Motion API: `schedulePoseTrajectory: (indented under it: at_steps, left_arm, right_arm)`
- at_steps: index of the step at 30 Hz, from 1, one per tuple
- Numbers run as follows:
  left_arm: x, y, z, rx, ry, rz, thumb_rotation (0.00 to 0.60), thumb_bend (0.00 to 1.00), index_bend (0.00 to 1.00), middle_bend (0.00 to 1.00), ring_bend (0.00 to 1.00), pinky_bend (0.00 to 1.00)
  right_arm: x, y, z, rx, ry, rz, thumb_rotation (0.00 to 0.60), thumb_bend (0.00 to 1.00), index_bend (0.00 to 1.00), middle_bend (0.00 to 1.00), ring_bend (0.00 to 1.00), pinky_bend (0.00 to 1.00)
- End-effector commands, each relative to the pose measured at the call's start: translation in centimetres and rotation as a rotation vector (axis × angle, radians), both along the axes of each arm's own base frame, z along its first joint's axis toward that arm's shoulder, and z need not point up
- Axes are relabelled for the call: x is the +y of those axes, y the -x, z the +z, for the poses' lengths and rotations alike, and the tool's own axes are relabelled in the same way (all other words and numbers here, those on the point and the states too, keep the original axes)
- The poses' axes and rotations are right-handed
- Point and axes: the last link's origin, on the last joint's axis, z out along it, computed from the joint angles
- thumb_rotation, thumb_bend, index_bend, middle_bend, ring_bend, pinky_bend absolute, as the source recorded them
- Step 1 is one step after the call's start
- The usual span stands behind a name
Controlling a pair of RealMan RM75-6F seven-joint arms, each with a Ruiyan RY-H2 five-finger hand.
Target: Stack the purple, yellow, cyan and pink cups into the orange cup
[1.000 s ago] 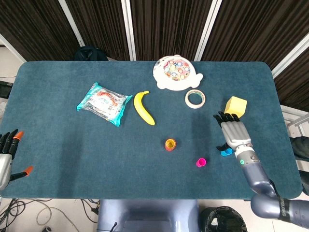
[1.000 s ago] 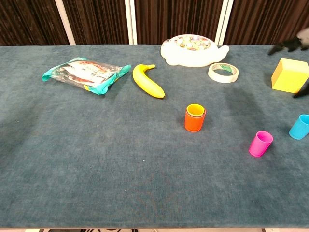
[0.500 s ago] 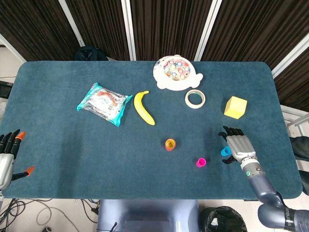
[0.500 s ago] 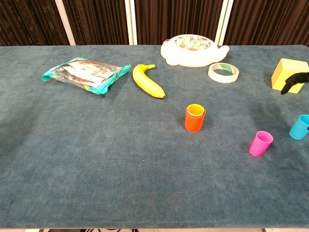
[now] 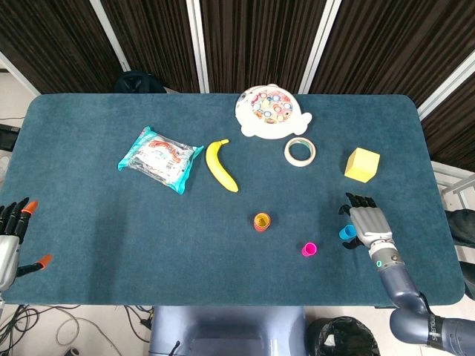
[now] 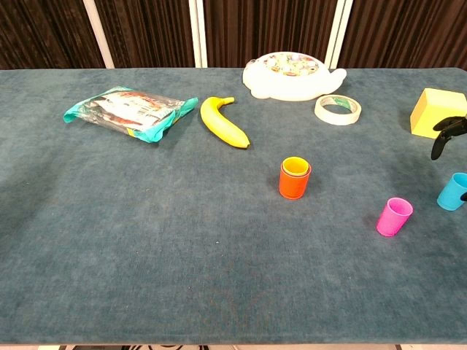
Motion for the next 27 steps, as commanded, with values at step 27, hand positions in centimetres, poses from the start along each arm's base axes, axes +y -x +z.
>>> schedulePoseTrajectory:
  at_steps: [27]
  left_arm:
    - [-0.1, -0.1, -0.5, 0.014, 0.014, -0.002, 0.600, 0.00, 0.00, 0.00, 0.00, 0.04]
  right_arm:
    - [0.3, 2.3, -0.5, -0.001, 0.023, -0.027, 0.600, 0.35, 0.39, 0.00, 0.02, 0.01]
